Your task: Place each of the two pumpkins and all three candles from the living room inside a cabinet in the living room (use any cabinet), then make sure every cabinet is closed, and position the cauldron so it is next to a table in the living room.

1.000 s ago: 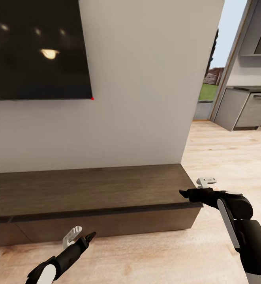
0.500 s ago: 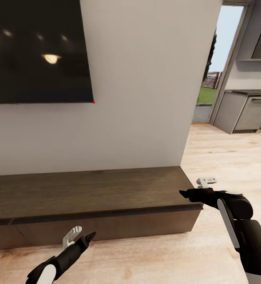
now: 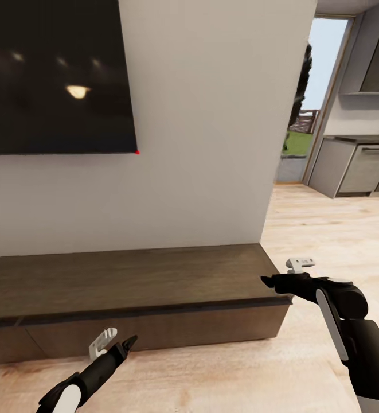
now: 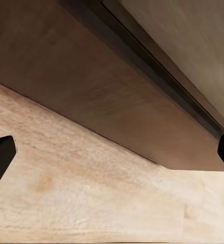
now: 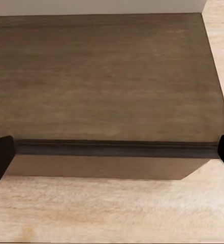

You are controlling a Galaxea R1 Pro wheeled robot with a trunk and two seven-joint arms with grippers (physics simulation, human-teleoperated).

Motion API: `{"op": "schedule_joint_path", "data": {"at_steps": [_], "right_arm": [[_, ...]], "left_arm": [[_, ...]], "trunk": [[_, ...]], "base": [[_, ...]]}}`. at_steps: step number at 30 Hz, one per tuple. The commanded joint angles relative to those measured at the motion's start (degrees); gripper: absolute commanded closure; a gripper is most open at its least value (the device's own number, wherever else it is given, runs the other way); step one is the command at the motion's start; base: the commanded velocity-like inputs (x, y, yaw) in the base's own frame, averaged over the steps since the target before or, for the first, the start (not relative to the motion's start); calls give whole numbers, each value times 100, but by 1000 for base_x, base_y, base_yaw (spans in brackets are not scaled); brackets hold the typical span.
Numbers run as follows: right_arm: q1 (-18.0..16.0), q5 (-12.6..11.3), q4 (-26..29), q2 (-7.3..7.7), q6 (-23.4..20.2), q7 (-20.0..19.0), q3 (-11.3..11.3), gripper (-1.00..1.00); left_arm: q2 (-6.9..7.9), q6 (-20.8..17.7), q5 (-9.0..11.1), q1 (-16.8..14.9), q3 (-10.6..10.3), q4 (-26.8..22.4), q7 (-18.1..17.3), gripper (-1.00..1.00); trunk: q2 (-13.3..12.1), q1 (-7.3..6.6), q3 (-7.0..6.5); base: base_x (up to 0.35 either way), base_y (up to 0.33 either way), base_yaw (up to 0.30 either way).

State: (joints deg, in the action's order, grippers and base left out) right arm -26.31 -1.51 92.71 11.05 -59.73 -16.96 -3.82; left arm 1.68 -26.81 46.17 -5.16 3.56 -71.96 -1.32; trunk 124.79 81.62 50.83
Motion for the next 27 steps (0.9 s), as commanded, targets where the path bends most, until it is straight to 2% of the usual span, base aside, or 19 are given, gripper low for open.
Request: {"op": "schedule_joint_path", "data": {"at_steps": [1, 3, 8, 16, 18, 22, 25, 27], "right_arm": [[11, -14, 3, 3, -27, -8, -15, -100], [49, -15, 3, 3, -23, -14, -41, -100], [130, -16, 2, -2, 300, -24, -99, -100], [179, -8, -2, -41, 444, -24, -74, -100], [317, 21, -9, -63, 483, -11, -56, -100], [826, 88, -21, -60, 545, 0, -45, -100], [1160, 121, -14, -42, 760, -12, -45, -100], [1252, 128, -12, -39, 867, -14, -46, -100]], "left_arm": [[-1, -34, 21, -3, 10, 0, -7, -100], [-1, -31, 22, -3, 11, 7, 2, -100], [-1, -27, 24, -3, 15, 47, 14, -100], [-1, -26, 24, -3, 20, 58, 17, -100], [2, -26, 24, -3, 21, 58, -3, -100], [1, -26, 24, -3, 22, 59, -19, -100], [3, -26, 24, -3, 22, 59, -20, -100], [5, -26, 24, -3, 22, 59, -19, -100]], "trunk": [[3, -4, 2], [3, -4, -2], [3, -4, -6], [3, -4, -7], [3, -4, -7], [3, -4, -7], [3, -4, -7], [3, -4, -7]], "base": [[-268, -55, 0], [-289, -58, 0], [-323, -26, 0], [-313, -5, 0], [-127, -1, 0], [-53, 0, 0], [-23, 0, 0], [-11, 0, 0]]}}
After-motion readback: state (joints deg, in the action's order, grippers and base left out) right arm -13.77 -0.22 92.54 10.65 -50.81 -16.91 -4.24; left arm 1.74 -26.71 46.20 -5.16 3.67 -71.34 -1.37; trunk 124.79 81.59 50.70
